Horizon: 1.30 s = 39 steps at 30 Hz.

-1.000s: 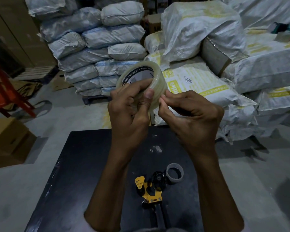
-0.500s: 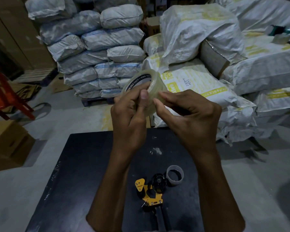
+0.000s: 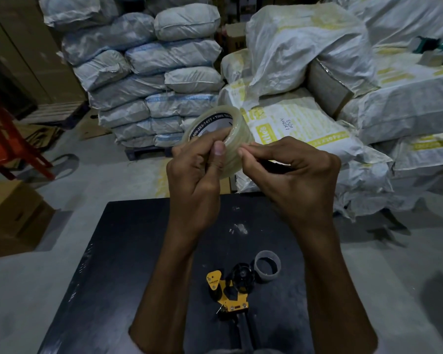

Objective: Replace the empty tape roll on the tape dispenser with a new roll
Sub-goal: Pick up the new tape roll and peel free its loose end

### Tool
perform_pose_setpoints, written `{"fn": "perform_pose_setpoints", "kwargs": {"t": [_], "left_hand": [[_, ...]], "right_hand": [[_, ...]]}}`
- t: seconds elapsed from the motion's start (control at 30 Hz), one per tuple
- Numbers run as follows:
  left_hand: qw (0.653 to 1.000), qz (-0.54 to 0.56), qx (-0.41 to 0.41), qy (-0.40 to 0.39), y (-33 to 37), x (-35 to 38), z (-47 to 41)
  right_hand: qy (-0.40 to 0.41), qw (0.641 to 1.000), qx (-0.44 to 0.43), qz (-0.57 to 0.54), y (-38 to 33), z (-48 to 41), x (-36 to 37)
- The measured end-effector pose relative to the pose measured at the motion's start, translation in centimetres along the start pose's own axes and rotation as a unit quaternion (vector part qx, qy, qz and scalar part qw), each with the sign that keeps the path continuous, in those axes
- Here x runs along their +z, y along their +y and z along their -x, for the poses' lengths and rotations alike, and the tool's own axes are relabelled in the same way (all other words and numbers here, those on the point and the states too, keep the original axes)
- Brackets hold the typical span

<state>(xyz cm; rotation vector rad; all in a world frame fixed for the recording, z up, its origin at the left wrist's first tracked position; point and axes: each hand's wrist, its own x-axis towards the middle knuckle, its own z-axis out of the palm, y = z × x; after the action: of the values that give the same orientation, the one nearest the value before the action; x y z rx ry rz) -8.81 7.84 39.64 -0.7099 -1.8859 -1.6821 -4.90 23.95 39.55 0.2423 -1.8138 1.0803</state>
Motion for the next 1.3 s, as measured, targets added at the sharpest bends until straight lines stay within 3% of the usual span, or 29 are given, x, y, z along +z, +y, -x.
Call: {"fn": "perform_pose_setpoints", "kwargs": {"t": [0.5,0.93,1.3], "left_hand": [[0.998,-0.055,0.019,0.017,0.2,0.7,0.3],[0.99,-0.105,0.09,0.036,1.4,1.3,0.6],[0.991,-0.083,0.095,0.041,1.7,1.1,1.0]], "right_hand": [[0.035,0.999,0.019,0.006,-0.5,0.4,-0.1],[0.037,0.999,-0.023,0.026,-1.2,0.0,-0.8],[0.044,0.999,0.002,0.016,-1.8,-0.2,-1.2]]}}
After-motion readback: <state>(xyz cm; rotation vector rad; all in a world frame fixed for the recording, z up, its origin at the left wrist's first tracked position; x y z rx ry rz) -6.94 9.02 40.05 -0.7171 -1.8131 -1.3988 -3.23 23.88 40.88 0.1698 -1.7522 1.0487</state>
